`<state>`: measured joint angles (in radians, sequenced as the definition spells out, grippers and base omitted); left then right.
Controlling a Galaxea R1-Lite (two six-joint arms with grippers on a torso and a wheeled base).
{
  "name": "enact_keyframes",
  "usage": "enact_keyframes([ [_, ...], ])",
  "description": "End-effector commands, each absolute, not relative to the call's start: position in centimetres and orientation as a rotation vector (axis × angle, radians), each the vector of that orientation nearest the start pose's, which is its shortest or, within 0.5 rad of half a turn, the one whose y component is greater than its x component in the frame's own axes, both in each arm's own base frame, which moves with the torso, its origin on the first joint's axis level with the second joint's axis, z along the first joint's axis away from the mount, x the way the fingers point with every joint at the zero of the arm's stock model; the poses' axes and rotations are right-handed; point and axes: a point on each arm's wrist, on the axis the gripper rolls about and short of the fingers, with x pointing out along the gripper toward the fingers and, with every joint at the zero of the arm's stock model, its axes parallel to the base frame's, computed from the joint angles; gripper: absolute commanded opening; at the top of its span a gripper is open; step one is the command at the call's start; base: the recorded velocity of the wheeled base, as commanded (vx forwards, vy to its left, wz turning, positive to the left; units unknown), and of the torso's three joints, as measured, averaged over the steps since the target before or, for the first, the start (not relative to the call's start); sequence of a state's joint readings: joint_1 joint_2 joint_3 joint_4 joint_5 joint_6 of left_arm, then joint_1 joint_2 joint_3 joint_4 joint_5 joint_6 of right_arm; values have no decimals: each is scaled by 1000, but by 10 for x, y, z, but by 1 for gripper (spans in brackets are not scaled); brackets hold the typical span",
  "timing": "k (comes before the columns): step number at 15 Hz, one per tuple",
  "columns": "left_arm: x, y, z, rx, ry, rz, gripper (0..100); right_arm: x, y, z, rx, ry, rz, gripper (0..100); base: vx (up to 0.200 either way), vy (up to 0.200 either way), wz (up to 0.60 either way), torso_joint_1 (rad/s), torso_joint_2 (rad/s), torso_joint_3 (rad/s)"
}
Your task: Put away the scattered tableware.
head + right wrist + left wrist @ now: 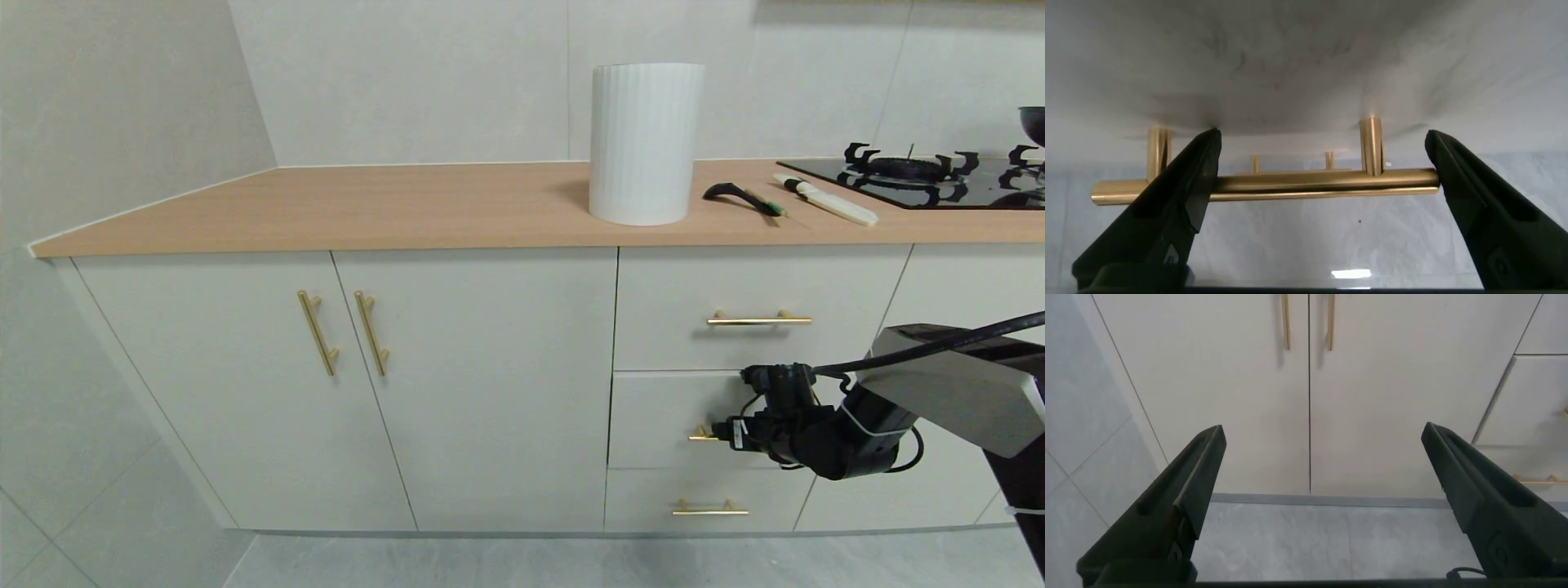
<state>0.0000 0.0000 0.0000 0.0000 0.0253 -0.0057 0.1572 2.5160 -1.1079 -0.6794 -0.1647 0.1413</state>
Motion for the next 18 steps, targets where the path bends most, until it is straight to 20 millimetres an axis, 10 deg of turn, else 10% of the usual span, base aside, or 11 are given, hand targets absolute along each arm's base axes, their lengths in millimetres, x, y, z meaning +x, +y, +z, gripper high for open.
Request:
enact_keyframes([
  [1,-23,1,75,-6,0,26,100,418,63,-54,16,720,-56,100,0,0,0,0,0,0],
  [13,-23,1,75,-6,0,26,100,389,59,-25,11,747,-46,100,0,0,0,0,0,0],
  [18,-23,1,75,-6,0,26,100,349,55,41,-19,835,35,100,0,0,0,0,0,0],
])
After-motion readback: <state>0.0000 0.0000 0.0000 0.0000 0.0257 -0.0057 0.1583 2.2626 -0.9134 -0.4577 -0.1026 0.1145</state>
